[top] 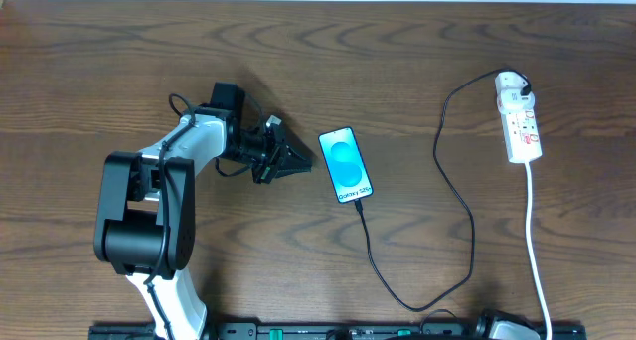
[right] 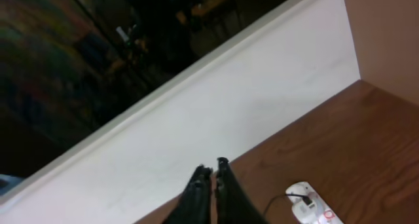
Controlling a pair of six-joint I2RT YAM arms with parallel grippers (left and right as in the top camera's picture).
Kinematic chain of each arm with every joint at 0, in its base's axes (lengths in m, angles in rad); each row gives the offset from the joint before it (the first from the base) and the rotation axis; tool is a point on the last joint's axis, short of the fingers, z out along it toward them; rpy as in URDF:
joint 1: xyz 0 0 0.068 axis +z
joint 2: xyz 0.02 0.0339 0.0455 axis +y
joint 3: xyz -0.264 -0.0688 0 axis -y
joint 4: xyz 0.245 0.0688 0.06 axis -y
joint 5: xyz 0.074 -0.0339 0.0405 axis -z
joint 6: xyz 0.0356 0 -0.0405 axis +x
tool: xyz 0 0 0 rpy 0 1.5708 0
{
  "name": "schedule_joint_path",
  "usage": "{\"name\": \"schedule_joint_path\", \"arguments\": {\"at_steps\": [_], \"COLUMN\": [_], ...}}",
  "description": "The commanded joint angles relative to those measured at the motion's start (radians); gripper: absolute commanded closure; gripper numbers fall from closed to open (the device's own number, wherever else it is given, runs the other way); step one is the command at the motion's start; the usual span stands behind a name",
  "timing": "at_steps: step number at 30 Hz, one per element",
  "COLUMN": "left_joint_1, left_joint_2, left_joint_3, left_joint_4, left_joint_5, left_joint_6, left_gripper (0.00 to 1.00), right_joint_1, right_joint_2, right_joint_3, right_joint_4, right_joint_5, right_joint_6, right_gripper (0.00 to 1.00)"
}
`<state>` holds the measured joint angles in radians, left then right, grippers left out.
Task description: Plug charger to phone and switch on socket
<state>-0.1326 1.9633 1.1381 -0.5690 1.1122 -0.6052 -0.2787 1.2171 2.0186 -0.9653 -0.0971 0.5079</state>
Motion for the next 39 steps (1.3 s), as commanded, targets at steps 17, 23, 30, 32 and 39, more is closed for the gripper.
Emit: {"name": "schedule_joint_path", "arguments": {"at_steps": [17,23,30,32,39], "left_joint_1": [0.004,0.004,0.004,0.004,0.004], "left_joint_2": [-0.020,-0.020,-0.020,-0.020,-0.020], "left_joint_3": [0.006,0.006,0.006,0.006,0.006], "left_joint_4": [-0.002,-0.002,-0.002,-0.002,-0.002], "left_joint_5": [-0.086,-0.086,-0.225,-0.251,-0.407], "left_joint_6": [0.010,0.010,0.009,0.009,0.010], "left_gripper": [0.02,0.02,0.02,0.02,0.02], "right_joint_1": [0.005,0.005,0.005,0.005,-0.029], "right_joint_2": [-0.709,-0.846,-0.993,-1.027,-1.080], "right_joint_3": [-0.831,-0.837,-0.834,-0.834,-0.835], "right_joint_4": [0.370,0.370,0.268,0.233,0.188], "right_joint_5": [-0.190,-0.309,-0.309,-0.309,-0.294], "right_joint_6": [0.161,0.159,0.111,0.111,-0.057], "right_gripper": [0.52,0.38,0.23,0.15,0.01]}}
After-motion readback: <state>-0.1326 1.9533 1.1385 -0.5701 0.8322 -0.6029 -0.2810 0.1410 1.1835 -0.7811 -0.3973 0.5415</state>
